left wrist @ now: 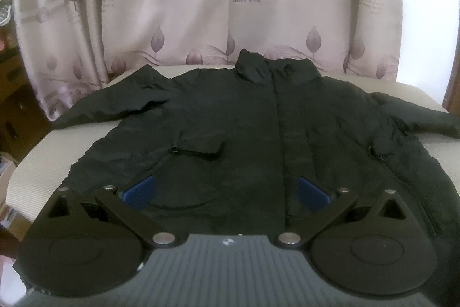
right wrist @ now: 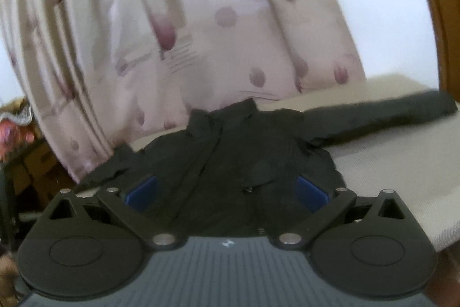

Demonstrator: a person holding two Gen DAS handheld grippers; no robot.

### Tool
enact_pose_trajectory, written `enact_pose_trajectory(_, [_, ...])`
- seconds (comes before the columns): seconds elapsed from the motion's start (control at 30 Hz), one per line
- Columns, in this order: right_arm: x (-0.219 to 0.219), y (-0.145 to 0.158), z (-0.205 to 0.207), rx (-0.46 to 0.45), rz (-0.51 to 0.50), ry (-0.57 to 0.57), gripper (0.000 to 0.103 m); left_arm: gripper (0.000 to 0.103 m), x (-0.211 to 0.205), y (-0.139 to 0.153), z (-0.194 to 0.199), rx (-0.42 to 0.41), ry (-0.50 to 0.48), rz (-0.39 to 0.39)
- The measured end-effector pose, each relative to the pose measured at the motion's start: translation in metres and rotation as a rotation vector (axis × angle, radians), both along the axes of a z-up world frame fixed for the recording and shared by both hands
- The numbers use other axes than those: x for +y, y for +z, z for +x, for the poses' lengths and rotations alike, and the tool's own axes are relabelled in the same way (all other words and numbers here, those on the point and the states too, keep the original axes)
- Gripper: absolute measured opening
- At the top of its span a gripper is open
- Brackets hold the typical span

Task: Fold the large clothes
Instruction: 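Move the right gripper to the black jacket's sleeve end, then grasp the sleeve cuff with the right gripper and lift it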

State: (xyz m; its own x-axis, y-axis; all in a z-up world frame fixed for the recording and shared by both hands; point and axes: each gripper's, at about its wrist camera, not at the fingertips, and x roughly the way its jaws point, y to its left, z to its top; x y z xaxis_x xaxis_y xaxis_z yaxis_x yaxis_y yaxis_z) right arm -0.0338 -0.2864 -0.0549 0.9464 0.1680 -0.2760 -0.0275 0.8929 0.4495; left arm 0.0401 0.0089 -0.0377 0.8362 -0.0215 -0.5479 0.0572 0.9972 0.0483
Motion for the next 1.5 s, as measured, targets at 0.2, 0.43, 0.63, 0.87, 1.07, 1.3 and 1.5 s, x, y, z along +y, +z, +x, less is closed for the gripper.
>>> enact_pose_trajectory(0.2, [-0.067, -0.016, 0.012, 0.000, 0.089, -0.116, 0.103, 0.103, 0.001, -0.005, 0.005, 0.021, 0.001, -0.020])
enact_pose_trajectory(0.43, [-0.189, -0.060, 0.064, 0.104, 0.333, -0.235, 0.091, 0.103, 0.000, -0.003, 0.003, -0.003, 0.011, 0.003])
enact_pose_trajectory(0.63, [-0.288, -0.101, 0.116, 0.210, 0.546, -0.355, 0.070, 0.103, -0.005, 0.004, 0.006, -0.020, 0.020, 0.021])
enact_pose_trajectory(0.87, [-0.346, -0.127, 0.159, 0.260, 0.647, -0.476, 0.071, 0.103, -0.014, 0.003, 0.025, 0.008, 0.028, 0.036])
enact_pose_trajectory(1.07, [-0.355, -0.136, 0.181, 0.274, 0.653, -0.534, 0.071, 0.103, -0.019, 0.002, 0.048, 0.039, 0.047, 0.047])
enact_pose_trajectory(1.3, [-0.367, -0.145, 0.202, 0.262, 0.654, -0.579, 0.071, 0.103, -0.023, -0.006, 0.068, 0.088, 0.075, 0.070])
enact_pose_trajectory(1.5, [-0.382, -0.148, 0.218, 0.255, 0.689, -0.594, 0.068, 0.103, -0.026, -0.014, 0.075, 0.115, 0.080, 0.107])
